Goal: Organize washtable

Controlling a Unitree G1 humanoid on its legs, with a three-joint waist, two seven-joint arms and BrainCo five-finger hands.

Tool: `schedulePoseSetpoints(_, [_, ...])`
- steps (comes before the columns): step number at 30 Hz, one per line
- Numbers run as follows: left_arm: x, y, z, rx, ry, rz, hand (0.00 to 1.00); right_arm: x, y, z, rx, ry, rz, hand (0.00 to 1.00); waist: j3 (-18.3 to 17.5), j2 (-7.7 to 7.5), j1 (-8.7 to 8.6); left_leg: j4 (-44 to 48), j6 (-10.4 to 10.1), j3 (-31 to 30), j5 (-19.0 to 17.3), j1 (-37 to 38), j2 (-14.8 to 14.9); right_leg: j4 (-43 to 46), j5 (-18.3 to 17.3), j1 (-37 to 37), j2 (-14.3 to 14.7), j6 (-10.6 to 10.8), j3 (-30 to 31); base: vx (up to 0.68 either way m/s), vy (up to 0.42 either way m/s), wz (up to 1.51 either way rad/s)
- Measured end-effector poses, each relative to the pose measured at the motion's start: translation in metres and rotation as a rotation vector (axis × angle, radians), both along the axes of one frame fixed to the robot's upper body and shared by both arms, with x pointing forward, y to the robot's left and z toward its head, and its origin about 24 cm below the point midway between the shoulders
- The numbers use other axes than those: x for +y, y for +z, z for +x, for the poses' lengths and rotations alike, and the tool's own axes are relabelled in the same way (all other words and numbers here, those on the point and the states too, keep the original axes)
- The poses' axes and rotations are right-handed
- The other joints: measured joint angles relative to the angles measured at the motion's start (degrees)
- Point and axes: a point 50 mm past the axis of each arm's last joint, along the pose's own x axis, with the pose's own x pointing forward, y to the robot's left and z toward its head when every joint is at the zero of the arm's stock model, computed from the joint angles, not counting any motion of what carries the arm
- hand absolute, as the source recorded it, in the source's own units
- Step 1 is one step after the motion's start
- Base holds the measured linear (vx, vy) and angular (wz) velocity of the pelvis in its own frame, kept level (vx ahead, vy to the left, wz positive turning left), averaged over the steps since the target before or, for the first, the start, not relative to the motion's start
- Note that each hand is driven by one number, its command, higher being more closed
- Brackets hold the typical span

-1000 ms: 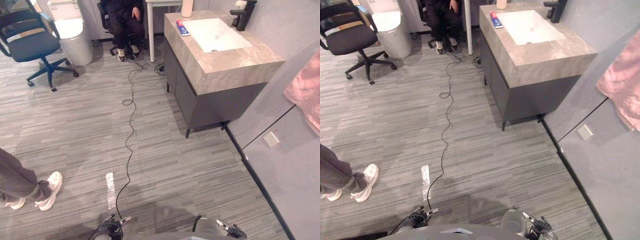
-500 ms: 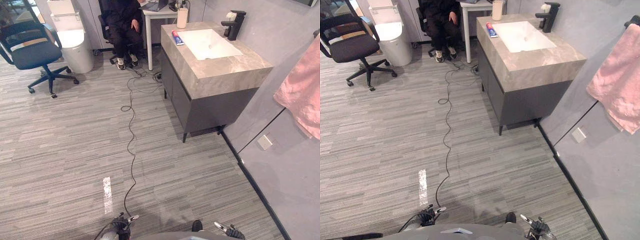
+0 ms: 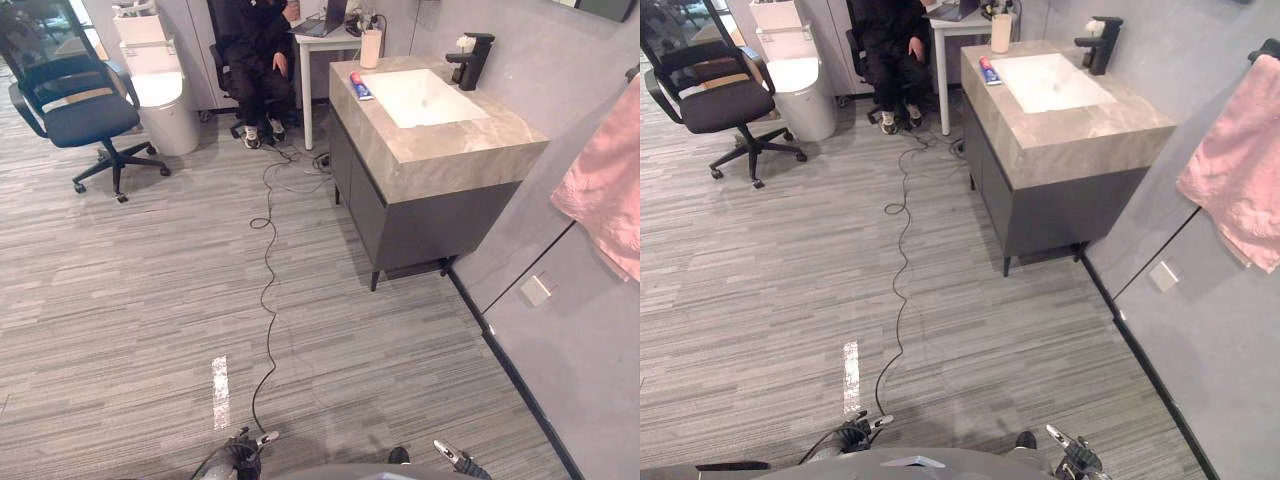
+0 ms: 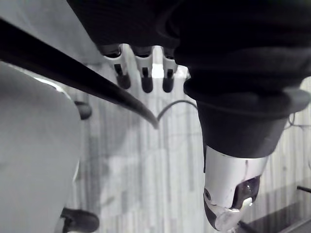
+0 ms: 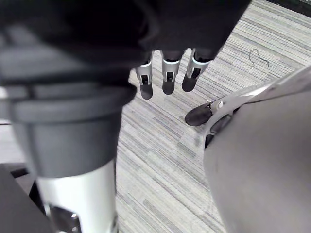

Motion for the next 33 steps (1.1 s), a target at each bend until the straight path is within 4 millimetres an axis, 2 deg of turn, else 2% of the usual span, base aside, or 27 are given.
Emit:
schedulePoseSetpoints(1, [0.0,0.0,0.001,-0.003,0.005,0.0,0.0,0.0,0.0,0.0,-0.002,0.001,0.001,0.0,0.5,0.64,0.02,2.4,-0.3,0.0,-1.6,-1.5,1.2,1.2,-0.9,-0.9,0.7,-0.5,0.0,-0.01,-0.143,-0.05])
schedulePoseSetpoints(2, [-0.001,0.0,-0.001,-0.002,0.023,-0.007,0.0,-0.003,0.001,0.002,-0.011,-0.015,-0.001,0.0,1.1,2.42,0.1,6.5,-1.1,0.2,-3.7,-3.3,4.1,4.4,-3.5,-2.2,2.6,-2.3,0.0,0.08,-0.167,-0.22])
schedulePoseSetpoints(3, [0.006,-0.001,-0.01,0.012,0.057,0.0,0.0,-0.006,0.002,0.002,-0.013,-0.014,-0.008,0.0,1.1,2.28,0.54,13.7,-2.0,0.6,-4.6,-4.7,6.2,9.0,-7.7,-3.4,3.9,-3.5,0.7,0.11,-0.186,-0.18])
schedulePoseSetpoints(4, [0.013,0.001,-0.009,0.002,0.077,0.013,0.0,-0.004,0.001,0.001,-0.008,-0.016,-0.005,0.0,1.6,1.74,0.41,19.5,-1.7,0.8,-4.4,-7.1,6.9,10.2,-8.4,-3.6,3.6,-2.0,1.0,0.02,-0.174,-0.14])
schedulePoseSetpoints(5, [0.018,0.003,-0.008,-0.024,0.12,0.016,0.0,-0.003,0.0,-0.002,0.002,-0.024,0.0,0.0,1.7,0.68,0.7,30.7,0.2,0.4,-0.5,-12.3,7.8,10.4,-9.4,-2.7,3.9,-2.6,1.6,-0.09,-0.138,-0.05])
schedulePoseSetpoints(6, [0.019,0.004,-0.007,-0.033,0.135,0.016,0.0,-0.002,0.0,-0.002,0.003,-0.022,0.003,0.0,2.2,-0.38,1.33,35.5,0.3,-0.1,2.2,-14.8,8.1,10.1,-9.6,-1.6,3.2,-2.9,2.3,-0.2,-0.139,-0.14])
schedulePoseSetpoints(7, [0.022,0.005,-0.003,-0.049,0.16,0.017,0.0,-0.003,0.0,-0.001,0.002,-0.022,-0.001,0.0,2.8,-0.89,1.84,40.5,-0.4,-0.7,2.3,-18.3,8.2,9.3,-10.1,-0.1,2.8,-3.1,2.5,-0.2,-0.088,-0.07])
schedulePoseSetpoints(8, [0.021,0.005,-0.002,-0.056,0.163,0.012,0.0,-0.006,0.001,0.001,-0.008,-0.025,-0.011,0.0,3.0,-0.36,1.63,38.4,0.2,1.1,0.1,-20.8,7.8,8.5,-10.3,0.7,2.3,-2.9,2.1,-0.15,-0.08,0.0])
schedulePoseSetpoints(9, [0.02,0.005,-0.002,-0.058,0.163,0.009,0.0,-0.007,0.002,0.003,-0.011,-0.024,-0.014,0.0,3.1,0.0,1.66,35.6,0.4,2.5,0.0,-21.8,7.8,7.7,-10.3,1.2,2.3,-2.8,2.0,0.06,-0.048,0.05])
schedulePoseSetpoints(11, [0.019,0.004,-0.005,-0.056,0.2,0.003,0.0,-0.005,0.002,0.005,-0.016,-0.017,-0.008,0.0,3.6,0.86,2.17,21.3,0.4,6.1,1.5,-23.6,7.6,5.5,-10.6,2.9,2.3,-1.7,1.6,0.21,-0.009,-0.08])
schedulePoseSetpoints(12, [0.018,0.003,-0.01,-0.048,0.247,-0.008,0.0,-0.003,0.002,0.004,-0.019,-0.011,-0.006,0.0,3.5,1.11,2.72,12.2,-0.2,7.1,4.6,-23.6,7.5,4.6,-11.1,3.4,2.4,-0.7,1.6,0.13,0.035,-0.18])
schedulePoseSetpoints(13, [0.017,0.002,-0.013,-0.038,0.268,-0.015,0.0,-0.003,0.002,0.004,-0.018,-0.007,-0.007,0.0,3.4,1.28,3.07,9.0,-0.1,7.0,5.5,-23.7,7.6,4.4,-11.3,3.7,2.6,-0.2,1.5,0.22,0.131,-0.32])
schedulePoseSetpoints(15, [0.014,-0.001,-0.027,-0.002,0.315,-0.031,0.0,-0.005,0.002,0.003,-0.016,-0.014,-0.011,0.0,2.8,2.0,3.98,7.2,0.7,5.7,6.2,-24.9,7.7,4.9,-13.5,4.8,2.6,1.8,2.2,0.29,0.243,-0.35])
schedulePoseSetpoints(16, [0.016,-0.002,-0.031,0.003,0.341,-0.03,0.0,-0.003,0.002,0.004,-0.016,-0.007,-0.01,0.0,2.3,1.08,4.58,11.4,3.3,5.4,8.8,-26.3,7.3,7.4,-15.6,4.4,1.1,2.9,3.2,0.41,0.321,-0.31])
schedulePoseSetpoints(17, [0.02,-0.001,-0.034,0.008,0.353,-0.02,0.0,0.0,0.001,0.002,-0.007,0.003,-0.005,0.0,0.9,-0.32,4.93,15.2,3.5,5.6,8.6,-27.4,5.9,10.0,-17.7,3.7,-1.3,3.9,3.6,0.63,0.358,-0.14])
schedulePoseSetpoints(18, [0.025,-0.002,-0.043,0.034,0.342,-0.003,0.0,0.003,-0.001,-0.003,0.008,0.0,0.006,0.0,-0.8,-2.44,4.64,19.1,4.2,5.7,5.3,-27.7,3.1,16.3,-20.0,3.5,-4.8,4.2,3.7,0.59,0.263,0.1])
schedulePoseSetpoints(19, [0.027,-0.001,-0.041,0.034,0.337,0.003,0.0,0.005,-0.002,-0.004,0.009,0.002,0.012,0.0,-0.9,-3.07,4.47,20.9,4.4,5.8,3.2,-27.5,2.1,23.3,-20.8,1.0,-6.8,3.9,3.6,0.66,0.296,0.29])
schedulePoseSetpoints(20, [0.029,0.0,-0.035,0.024,0.301,0.012,0.0,0.01,-0.002,0.001,-0.004,0.012,0.026,0.0,-0.7,-3.53,4.44,22.8,5.1,6.0,0.2,-25.8,1.0,37.7,-17.9,-4.8,-10.0,1.5,5.2,0.67,0.327,0.3])
schedulePoseSetpoints(21, [0.033,0.002,-0.03,0.019,0.247,0.028,0.0,0.016,-0.002,0.004,-0.013,0.015,0.039,0.0,0.2,-4.04,4.35,21.8,6.1,6.6,-1.8,-20.8,-1.2,49.8,-9.5,-7.9,-13.6,-1.1,6.7,0.69,0.324,0.29])
schedulePoseSetpoints(22, [0.034,0.002,-0.029,0.016,0.221,0.035,0.0,0.016,-0.002,0.006,-0.02,0.019,0.037,0.0,0.4,-4.34,3.93,21.1,6.7,6.5,-2.8,-18.4,-2.1,54.1,-8.8,-8.8,-14.3,-0.8,7.3,0.62,0.218,0.18])
schedulePoseSetpoints(24, [0.032,0.002,-0.027,0.018,0.183,0.038,0.0,0.016,-0.001,0.014,-0.042,0.031,0.038,0.0,0.9,-4.32,3.15,16.8,7.6,6.3,-4.8,-10.6,-3.4,62.8,-14.2,-12.4,-11.5,-1.5,8.7,0.5,0.108,-0.03])
schedulePoseSetpoints(26, [0.026,0.003,-0.015,-0.003,0.135,0.028,0.0,0.016,0.001,0.019,-0.064,0.043,0.041,0.0,1.6,-2.73,1.97,9.5,7.3,6.8,-4.7,-2.6,-3.4,59.1,-19.7,-17.3,-5.7,-2.2,5.6,0.51,0.082,0.03])
schedulePoseSetpoints(27, [0.024,0.004,-0.009,-0.015,0.127,0.022,0.0,0.013,0.002,0.02,-0.071,0.045,0.034,0.0,2.0,-2.33,1.47,7.9,7.1,6.8,-4.5,-0.8,-3.5,55.8,-20.2,-18.4,-5.0,-3.0,3.4,0.35,0.045,0.23])
schedulePoseSetpoints(28, [0.018,0.005,0.003,-0.041,0.12,0.007,0.0,0.006,0.003,0.023,-0.079,0.044,0.017,0.0,2.6,-1.58,1.2,5.1,6.5,7.0,-4.3,2.3,-3.5,45.6,-19.8,-20.3,-3.9,-3.2,-0.7,0.03,0.044,0.31])
schedulePoseSetpoints(29, [0.011,0.007,0.017,-0.078,0.119,-0.011,0.0,0.003,0.003,0.018,-0.069,0.025,0.013,0.0,2.9,-1.12,1.15,2.7,5.7,6.8,-4.9,4.4,-3.6,33.8,-16.7,-22.0,-3.3,-2.9,-4.0,-0.1,0.062,0.37])
schedulePoseSetpoints(31, [0.005,0.01,0.029,-0.117,0.133,-0.032,0.0,0.003,0.001,0.006,-0.041,-0.021,0.021,0.0,3.1,-1.28,1.08,0.9,4.0,5.4,-6.9,7.5,-4.0,18.0,-10.0,-23.5,-2.4,-1.9,-2.9,0.05,0.01,0.5])
schedulePoseSetpoints(33, [-0.003,0.007,0.019,-0.115,0.232,-0.07,0.0,0.003,-0.001,-0.007,-0.005,-0.032,0.022,0.0,2.8,-0.64,-0.3,3.1,3.3,4.1,-8.9,12.1,-2.0,23.2,-4.5,-24.3,-0.5,-5.1,2.1,0.52,-0.165,0.51])
